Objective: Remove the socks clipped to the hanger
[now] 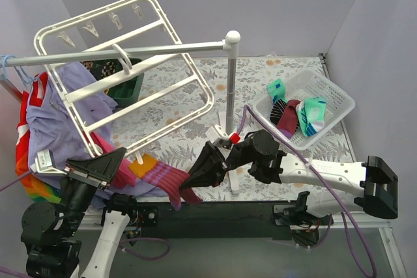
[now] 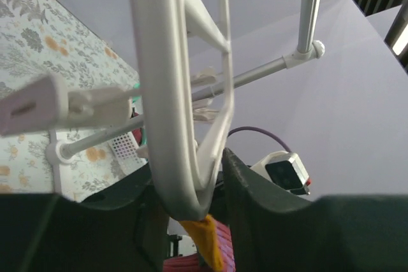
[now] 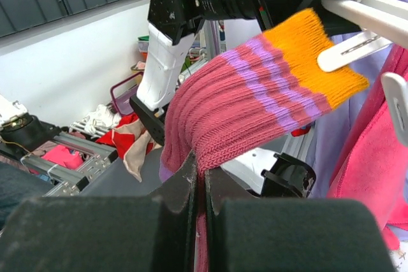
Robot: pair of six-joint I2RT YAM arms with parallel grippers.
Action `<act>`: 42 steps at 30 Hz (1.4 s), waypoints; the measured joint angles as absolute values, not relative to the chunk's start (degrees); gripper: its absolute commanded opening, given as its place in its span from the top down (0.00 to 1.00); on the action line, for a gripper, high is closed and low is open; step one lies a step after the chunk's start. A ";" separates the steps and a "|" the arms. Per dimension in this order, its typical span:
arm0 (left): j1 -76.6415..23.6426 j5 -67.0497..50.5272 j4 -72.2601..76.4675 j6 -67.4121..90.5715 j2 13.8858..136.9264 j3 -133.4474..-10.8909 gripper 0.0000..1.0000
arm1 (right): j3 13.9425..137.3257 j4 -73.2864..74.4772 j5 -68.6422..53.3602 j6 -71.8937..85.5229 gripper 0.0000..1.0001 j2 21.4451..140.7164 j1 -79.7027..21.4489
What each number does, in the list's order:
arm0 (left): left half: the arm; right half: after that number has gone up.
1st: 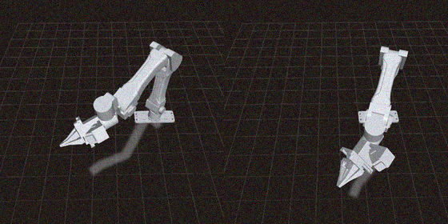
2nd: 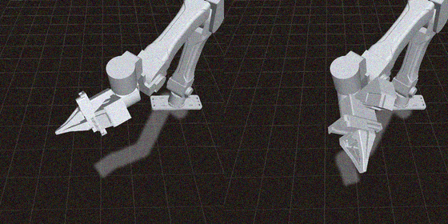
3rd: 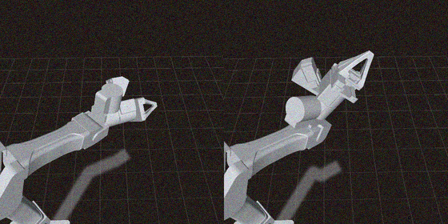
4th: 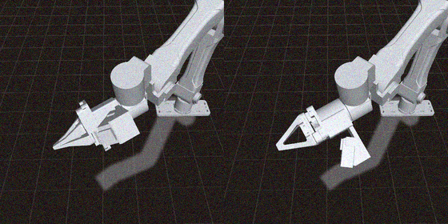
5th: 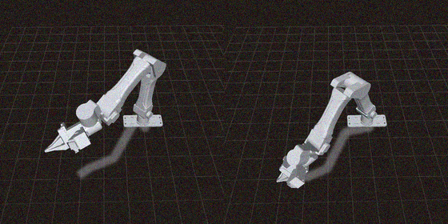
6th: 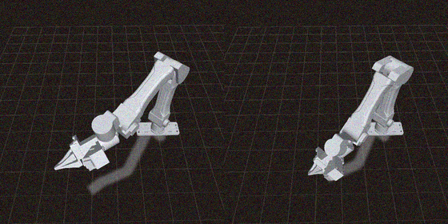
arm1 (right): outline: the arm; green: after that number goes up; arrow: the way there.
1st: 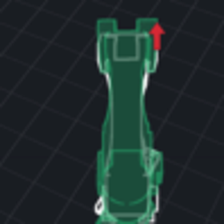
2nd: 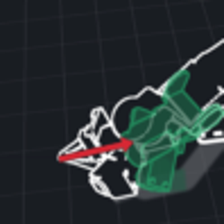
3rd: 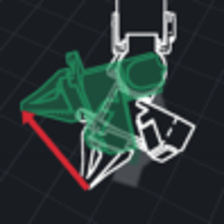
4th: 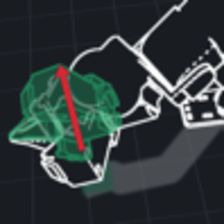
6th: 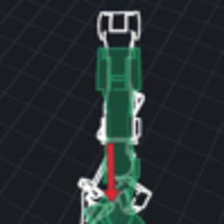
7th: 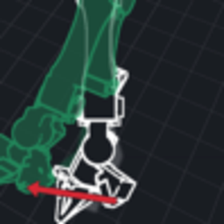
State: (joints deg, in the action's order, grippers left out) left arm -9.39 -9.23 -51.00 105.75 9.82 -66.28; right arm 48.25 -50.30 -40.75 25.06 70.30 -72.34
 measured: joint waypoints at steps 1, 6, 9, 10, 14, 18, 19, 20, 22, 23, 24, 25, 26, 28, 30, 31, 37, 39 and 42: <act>-9.39 -9.41 -51.62 105.43 10.00 -66.70 0.58 | 48.05 -49.95 -40.66 24.99 0.98 70.04 -72.34; -9.39 -9.58 -55.11 104.16 11.20 -69.45 0.51 | 47.83 -49.39 -40.58 24.32 0.98 69.45 -72.34; -9.39 -9.58 -56.75 103.68 11.51 -71.02 0.50 | 47.83 -49.36 -40.58 23.97 0.98 69.34 -72.34; -9.39 -9.61 -57.06 103.63 11.51 -71.37 0.50 | 47.83 -49.36 -40.58 23.88 0.98 69.34 -72.34; -9.39 -11.05 -57.17 103.35 11.51 -71.26 0.50 | 47.83 -49.23 -40.58 23.81 0.98 69.34 -72.34; -9.39 -15.51 -55.46 102.78 11.53 -68.25 0.50 | 47.83 -48.88 -40.58 23.79 0.98 69.23 -72.34; -9.39 -16.91 -55.18 102.45 11.53 -67.44 0.50 | 47.83 -48.77 -40.56 23.79 0.98 69.12 -72.34; -9.39 -18.20 -54.94 101.97 11.66 -66.92 0.50 | 47.83 -48.58 -40.53 23.77 0.98 68.99 -72.34; -9.39 -20.40 -54.74 100.82 11.97 -66.74 0.47 | 47.83 -48.29 -40.51 23.75 0.98 68.71 -72.34; -9.39 -21.19 -54.48 100.22 11.99 -66.74 0.42 | 47.83 -48.12 -40.49 23.73 0.98 68.62 -72.34; -9.37 -21.91 -54.17 99.50 11.99 -66.78 0.40 | 47.83 -48.07 -40.49 23.73 0.99 68.58 -72.34; -9.34 -22.61 -53.82 98.67 11.99 -66.87 0.38 | 47.83 -48.05 -40.49 23.70 0.98 68.55 -72.34; -9.30 -23.24 -53.54 98.02 11.99 -66.94 0.37 | 47.83 -47.99 -40.49 23.68 0.99 68.55 -72.34; -9.21 -24.36 -53.21 96.75 11.99 -66.96 0.31 | 47.83 -47.92 -40.49 23.66 0.99 68.55 -72.34; -9.15 -25.36 -52.47 95.72 11.94 -66.96 0.31 | 47.83 -47.90 -40.49 23.66 0.99 68.55 -72.34; -9.13 -25.82 -52.03 95.39 11.90 -66.96 0.31 | 47.83 -47.90 -40.49 23.64 0.99 68.55 -72.34; -8.27 -27.94 -50.74 92.62 11.94 -66.92 0.36 | 47.83 -47.83 -40.49 23.66 0.99 68.38 -72.34; -7.94 -28.42 -50.33 91.72 12.05 -66.89 0.37 | 47.83 -47.79 -40.49 23.66 0.99 68.20 -72.34; -7.64 -29.06 -49.21 90.74 12.40 -66.50 0.40 | 47.83 -47.75 -40.51 23.66 0.99 68.10 -72.34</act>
